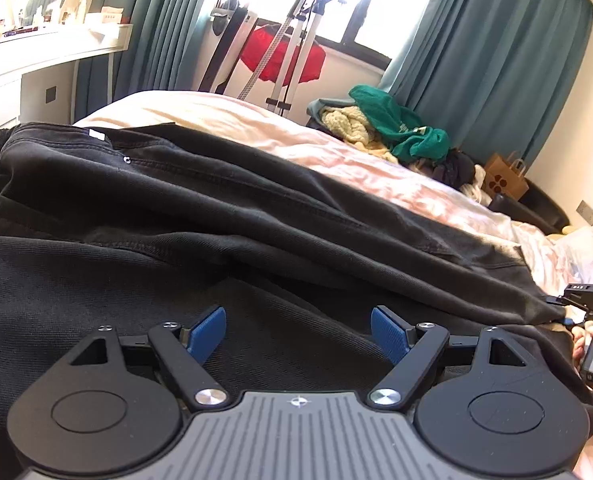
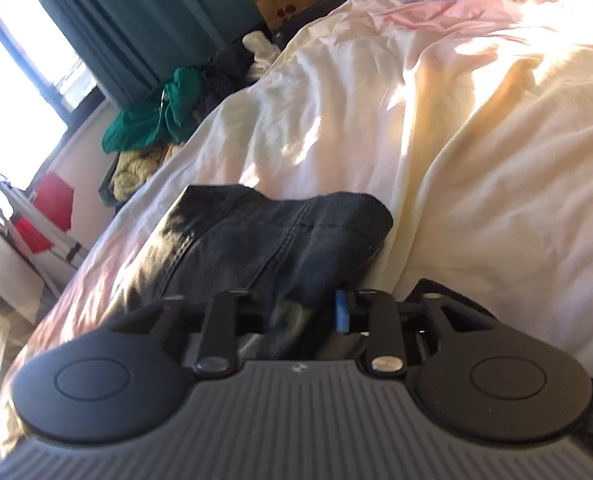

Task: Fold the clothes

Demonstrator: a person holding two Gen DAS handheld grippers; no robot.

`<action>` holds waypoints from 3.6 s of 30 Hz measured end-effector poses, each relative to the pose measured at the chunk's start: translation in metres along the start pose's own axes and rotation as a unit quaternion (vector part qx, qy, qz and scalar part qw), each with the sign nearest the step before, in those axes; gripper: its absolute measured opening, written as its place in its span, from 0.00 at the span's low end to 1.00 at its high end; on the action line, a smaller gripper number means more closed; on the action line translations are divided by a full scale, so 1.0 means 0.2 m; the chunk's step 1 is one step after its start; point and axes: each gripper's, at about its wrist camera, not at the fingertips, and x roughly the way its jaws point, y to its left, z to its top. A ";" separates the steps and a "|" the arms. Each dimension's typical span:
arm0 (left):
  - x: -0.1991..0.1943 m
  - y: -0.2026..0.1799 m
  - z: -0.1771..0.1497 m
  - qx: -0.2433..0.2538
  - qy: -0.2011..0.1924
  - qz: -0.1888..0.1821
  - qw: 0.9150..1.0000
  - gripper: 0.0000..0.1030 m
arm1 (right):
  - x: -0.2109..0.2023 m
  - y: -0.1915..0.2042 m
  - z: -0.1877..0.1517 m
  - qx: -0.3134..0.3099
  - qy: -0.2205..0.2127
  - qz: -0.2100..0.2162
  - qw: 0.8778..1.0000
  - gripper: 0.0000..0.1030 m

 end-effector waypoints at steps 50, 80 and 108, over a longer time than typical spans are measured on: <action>-0.51 0.00 -0.09 0.023 -0.035 0.035 0.999 0.88 | -0.80 -0.36 -0.58 0.100 0.007 -0.133 0.986 0.81; -0.50 0.01 -0.09 -0.005 -0.031 0.042 0.999 0.89 | -0.85 -0.33 -0.53 0.105 -0.022 0.052 0.993 0.68; -1.05 0.65 0.14 -0.192 0.077 0.119 0.971 0.99 | -0.84 -0.41 -0.55 0.162 -0.028 0.018 0.986 0.08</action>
